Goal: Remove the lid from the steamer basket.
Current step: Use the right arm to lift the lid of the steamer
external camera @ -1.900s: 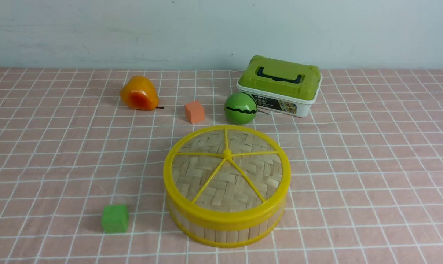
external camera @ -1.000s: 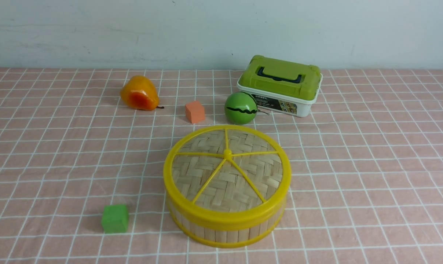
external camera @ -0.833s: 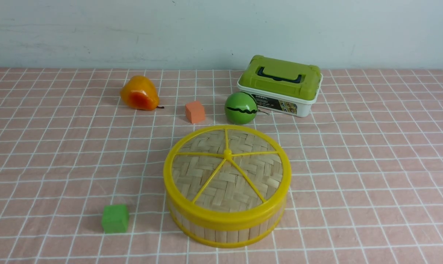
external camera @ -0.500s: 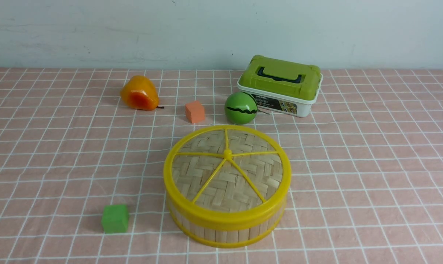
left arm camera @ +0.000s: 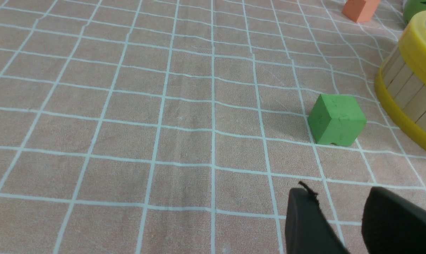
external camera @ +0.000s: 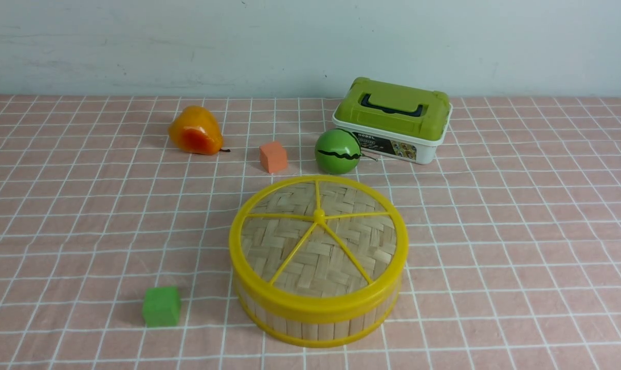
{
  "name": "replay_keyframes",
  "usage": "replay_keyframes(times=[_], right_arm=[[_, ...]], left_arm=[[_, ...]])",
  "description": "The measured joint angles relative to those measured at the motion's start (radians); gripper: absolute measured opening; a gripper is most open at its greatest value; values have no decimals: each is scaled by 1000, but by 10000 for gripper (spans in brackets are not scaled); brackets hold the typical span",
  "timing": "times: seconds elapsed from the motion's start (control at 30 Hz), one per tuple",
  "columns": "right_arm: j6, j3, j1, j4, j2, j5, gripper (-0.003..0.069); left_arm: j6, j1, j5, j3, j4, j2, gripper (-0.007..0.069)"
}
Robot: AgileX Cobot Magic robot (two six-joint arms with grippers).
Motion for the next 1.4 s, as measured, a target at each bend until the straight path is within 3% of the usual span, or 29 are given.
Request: replay_keyframes(times=[0.17, 0.33, 0.43, 0.53, 0.83, 1.0, 1.17, 1.27, 1.4], right_arm=[[121, 0, 0, 224, 0, -10, 165], [408, 7, 0, 638, 0, -15, 167], [465, 7, 0, 713, 0, -21, 169], [447, 7, 0, 688, 0, -22, 171], [292, -17, 0, 599, 0, -29, 176], [75, -235, 0, 507, 88, 50, 94], [-206, -616, 0, 381, 385, 330, -18], [-401, -870, 0, 349, 637, 605, -25], [-488, -1059, 15, 346, 830, 812, -17]], left_arm=[[0, 0, 0, 0, 0, 0, 239], [0, 0, 0, 0, 0, 0, 239], [0, 0, 0, 0, 0, 0, 239], [0, 0, 0, 0, 0, 0, 239], [0, 0, 0, 0, 0, 0, 239], [0, 0, 0, 0, 0, 0, 239], [0, 0, 0, 0, 0, 0, 239], [0, 0, 0, 0, 0, 0, 239], [0, 0, 0, 0, 0, 0, 239]])
